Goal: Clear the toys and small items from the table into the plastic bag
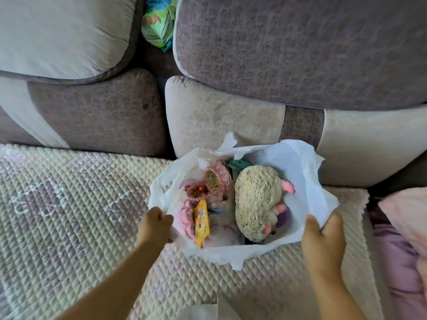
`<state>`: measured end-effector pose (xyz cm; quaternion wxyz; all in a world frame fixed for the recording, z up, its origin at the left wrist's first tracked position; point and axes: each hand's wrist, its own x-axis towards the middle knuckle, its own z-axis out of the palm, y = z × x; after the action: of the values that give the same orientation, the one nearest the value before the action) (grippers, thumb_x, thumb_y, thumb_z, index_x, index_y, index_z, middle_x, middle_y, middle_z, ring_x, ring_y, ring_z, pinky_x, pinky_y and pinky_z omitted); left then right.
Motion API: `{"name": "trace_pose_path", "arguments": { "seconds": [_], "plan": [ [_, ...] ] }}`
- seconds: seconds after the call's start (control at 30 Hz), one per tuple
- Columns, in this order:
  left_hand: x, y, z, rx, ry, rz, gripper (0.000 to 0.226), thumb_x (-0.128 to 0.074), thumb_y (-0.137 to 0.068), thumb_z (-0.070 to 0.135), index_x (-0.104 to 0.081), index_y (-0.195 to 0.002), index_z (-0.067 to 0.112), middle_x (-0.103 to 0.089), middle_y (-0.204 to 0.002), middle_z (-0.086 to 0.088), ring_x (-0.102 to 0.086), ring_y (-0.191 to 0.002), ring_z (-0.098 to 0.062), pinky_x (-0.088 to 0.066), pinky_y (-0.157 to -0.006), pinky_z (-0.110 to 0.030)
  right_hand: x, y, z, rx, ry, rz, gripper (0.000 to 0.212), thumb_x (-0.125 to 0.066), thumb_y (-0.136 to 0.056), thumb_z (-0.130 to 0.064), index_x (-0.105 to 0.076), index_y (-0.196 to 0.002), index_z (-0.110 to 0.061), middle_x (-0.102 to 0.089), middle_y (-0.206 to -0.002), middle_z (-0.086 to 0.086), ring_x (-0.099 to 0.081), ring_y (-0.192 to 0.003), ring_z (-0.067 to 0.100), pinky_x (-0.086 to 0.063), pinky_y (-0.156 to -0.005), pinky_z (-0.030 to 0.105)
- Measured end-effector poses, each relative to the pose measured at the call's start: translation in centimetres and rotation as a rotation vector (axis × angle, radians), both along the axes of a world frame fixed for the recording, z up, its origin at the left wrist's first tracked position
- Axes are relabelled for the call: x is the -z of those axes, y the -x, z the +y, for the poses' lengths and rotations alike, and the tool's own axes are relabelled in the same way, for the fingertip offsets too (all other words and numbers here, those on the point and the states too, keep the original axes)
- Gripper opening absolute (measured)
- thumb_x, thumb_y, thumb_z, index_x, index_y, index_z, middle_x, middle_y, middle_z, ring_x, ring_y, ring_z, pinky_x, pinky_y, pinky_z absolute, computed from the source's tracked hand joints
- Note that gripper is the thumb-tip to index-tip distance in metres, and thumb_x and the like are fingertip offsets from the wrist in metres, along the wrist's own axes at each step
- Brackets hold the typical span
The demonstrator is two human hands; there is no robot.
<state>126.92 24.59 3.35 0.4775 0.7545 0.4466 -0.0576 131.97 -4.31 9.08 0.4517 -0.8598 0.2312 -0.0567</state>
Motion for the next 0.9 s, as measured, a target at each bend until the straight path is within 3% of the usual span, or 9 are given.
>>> {"name": "trace_pose_path", "arguments": {
  "seconds": [0.1, 0.23, 0.3, 0.37, 0.47, 0.53, 0.67, 0.8, 0.9],
  "plan": [
    [-2.0, 0.2, 0.3, 0.031, -0.220, -0.078, 0.023, -0.051, -0.071, -0.004, -0.037, -0.059, 0.010, -0.038, -0.054, -0.002, -0.036, -0.050, -0.018, -0.028, -0.047, -0.028, -1.7, -0.2, 0.1, -0.002, -0.004, -0.097, 0.025, -0.053, -0.090, -0.010, -0.051, -0.114, -0.014, -0.059, -0.087, -0.004, -0.053, -0.069, 0.010, -0.037, -0.064, 0.026],
    [-3.0, 0.8, -1.1, 0.090, -0.299, -0.193, 0.021, -0.058, -0.075, -0.001, -0.047, -0.068, 0.015, -0.049, -0.074, -0.001, -0.043, -0.061, -0.018, -0.033, -0.053, -0.027, -1.4, 0.6, 0.7, -0.069, 0.109, -0.048, 0.017, -0.058, -0.087, -0.013, -0.052, -0.103, -0.013, -0.054, -0.070, -0.002, -0.052, -0.063, 0.022, -0.034, -0.056, 0.029],
    [-3.1, 0.7, -1.5, 0.124, -0.253, -0.242, 0.029, -0.069, -0.076, 0.010, -0.055, -0.098, 0.024, -0.045, -0.110, 0.002, -0.052, -0.079, -0.015, -0.043, -0.071, -0.028, -1.2, 0.5, 0.9, -0.134, 0.148, 0.019, 0.041, -0.062, -0.084, -0.015, -0.048, -0.122, -0.011, -0.059, -0.101, 0.008, -0.055, -0.093, 0.031, -0.044, -0.072, 0.035],
    [-3.1, 0.0, -1.4, 0.102, -0.162, -0.213, 0.061, -0.072, -0.077, 0.018, -0.042, -0.129, 0.028, -0.031, -0.137, 0.001, -0.048, -0.107, -0.019, -0.042, -0.089, -0.033, -1.2, 0.4, 1.1, -0.240, 0.188, 0.022, 0.063, -0.060, -0.086, -0.016, -0.031, -0.142, -0.016, -0.041, -0.139, 0.013, -0.038, -0.129, 0.029, -0.036, -0.100, 0.039],
    [-3.1, -1.4, -1.9, 0.203, -0.091, -0.171, 0.071, -0.064, -0.083, 0.016, -0.028, -0.144, 0.021, -0.015, -0.154, -0.004, -0.030, -0.136, -0.024, -0.032, -0.105, -0.037, -1.1, 0.6, 2.0, -0.447, 0.232, -0.075, 0.059, -0.051, -0.091, -0.010, -0.028, -0.144, -0.023, -0.018, -0.155, 0.009, -0.019, -0.141, 0.023, -0.024, -0.107, 0.032],
    [-2.7, -1.8, -2.8, 0.491, -0.148, -0.116, 0.067, -0.059, -0.088, 0.016, -0.027, -0.146, 0.017, -0.014, -0.156, -0.002, -0.028, -0.138, -0.023, -0.029, -0.111, -0.035, -0.2, 0.8, 1.8, -0.596, 0.360, -0.024, 0.052, -0.049, -0.091, -0.007, -0.039, -0.140, -0.020, -0.029, -0.152, 0.008, -0.031, -0.136, 0.023, -0.033, -0.106, 0.036],
    [-2.6, -1.5, -3.3, 0.846, 0.028, 0.149, 0.052, -0.062, -0.088, 0.026, -0.045, -0.136, 0.018, -0.036, -0.148, 0.002, -0.038, -0.133, -0.015, -0.029, -0.107, -0.024, 0.0, 1.2, 0.8, -0.713, 0.553, 0.461, 0.044, -0.044, -0.094, -0.031, -0.040, -0.138, -0.027, -0.048, -0.137, -0.005, -0.041, -0.127, 0.020, -0.033, -0.104, 0.039],
    [-5.0, -1.3, -2.1, 0.721, -0.055, -0.031, 0.029, -0.066, -0.084, 0.025, -0.063, -0.113, 0.027, -0.056, -0.129, 0.007, -0.054, -0.112, -0.011, -0.041, -0.094, -0.023, -2.1, 1.4, 1.0, -0.603, 0.417, 0.220, 0.041, -0.056, -0.087, -0.039, -0.055, -0.123, -0.019, -0.063, -0.116, -0.005, -0.057, -0.108, 0.019, -0.045, -0.088, 0.036],
    [-7.5, -1.0, -1.3, 0.649, -0.110, -0.074, 0.030, -0.062, -0.087, 0.027, -0.062, -0.116, 0.028, -0.060, -0.123, 0.004, -0.057, -0.107, -0.012, -0.046, -0.090, -0.026, -3.8, 1.7, 1.6, -0.534, 0.332, 0.073, 0.032, -0.058, -0.087, -0.032, -0.061, -0.110, -0.010, -0.066, -0.089, 0.000, -0.061, -0.082, 0.021, -0.048, -0.070, 0.035]
  ]
}}
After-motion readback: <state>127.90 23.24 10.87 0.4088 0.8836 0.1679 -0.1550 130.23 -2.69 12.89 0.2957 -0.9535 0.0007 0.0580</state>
